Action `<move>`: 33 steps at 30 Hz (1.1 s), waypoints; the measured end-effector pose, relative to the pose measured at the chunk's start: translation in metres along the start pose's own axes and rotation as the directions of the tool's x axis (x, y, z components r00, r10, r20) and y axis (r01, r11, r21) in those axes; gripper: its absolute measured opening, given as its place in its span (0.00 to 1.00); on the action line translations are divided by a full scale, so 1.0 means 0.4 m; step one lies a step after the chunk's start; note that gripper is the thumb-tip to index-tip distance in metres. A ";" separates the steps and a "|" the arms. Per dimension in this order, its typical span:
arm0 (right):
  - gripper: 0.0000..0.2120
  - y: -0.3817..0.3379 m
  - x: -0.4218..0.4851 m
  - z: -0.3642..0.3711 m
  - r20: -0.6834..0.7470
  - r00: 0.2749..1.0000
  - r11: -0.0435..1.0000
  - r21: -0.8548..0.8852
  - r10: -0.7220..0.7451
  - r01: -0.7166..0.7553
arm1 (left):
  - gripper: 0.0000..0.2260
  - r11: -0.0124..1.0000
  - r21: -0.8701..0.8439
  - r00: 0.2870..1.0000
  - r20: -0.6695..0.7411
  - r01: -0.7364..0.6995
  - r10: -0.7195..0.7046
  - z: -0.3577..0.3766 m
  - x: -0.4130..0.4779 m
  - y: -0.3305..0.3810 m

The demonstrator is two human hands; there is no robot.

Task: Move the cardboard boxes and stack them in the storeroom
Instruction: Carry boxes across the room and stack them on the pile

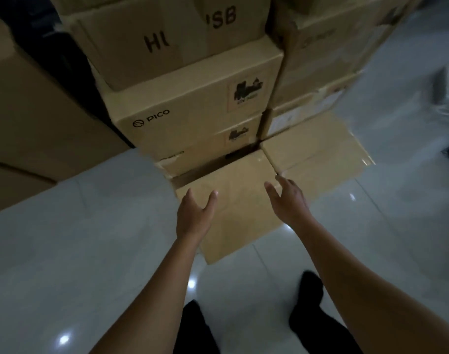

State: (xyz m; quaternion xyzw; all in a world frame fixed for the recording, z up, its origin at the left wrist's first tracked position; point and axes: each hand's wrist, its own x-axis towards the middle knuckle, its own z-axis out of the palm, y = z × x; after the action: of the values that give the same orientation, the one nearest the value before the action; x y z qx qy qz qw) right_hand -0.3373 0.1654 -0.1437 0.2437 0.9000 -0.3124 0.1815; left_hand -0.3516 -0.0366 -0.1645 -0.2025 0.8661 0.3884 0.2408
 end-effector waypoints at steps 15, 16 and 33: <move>0.31 0.144 0.335 0.154 0.027 0.996 0.994 -0.076 0.080 -0.077 | 0.48 0.871 -0.282 0.756 -0.433 0.403 -0.491 0.292 0.133 -0.171; 0.31 0.144 0.337 0.148 0.045 0.996 0.996 -0.044 0.073 -0.071 | 0.46 0.862 -0.304 0.751 -0.425 0.406 -0.504 0.280 0.135 -0.172; 0.35 -0.154 -0.111 -0.275 0.175 0.924 0.938 0.128 -0.341 0.322 | 0.45 0.890 -0.384 0.729 -0.533 0.244 -0.430 -0.172 -0.377 0.064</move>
State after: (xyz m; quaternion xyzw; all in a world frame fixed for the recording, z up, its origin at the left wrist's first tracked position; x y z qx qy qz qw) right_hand -0.3544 0.1803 -0.0120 0.0645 0.8900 -0.4041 0.2010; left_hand -0.2623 -0.0489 -0.0229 -0.5038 0.7786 0.3740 -0.0137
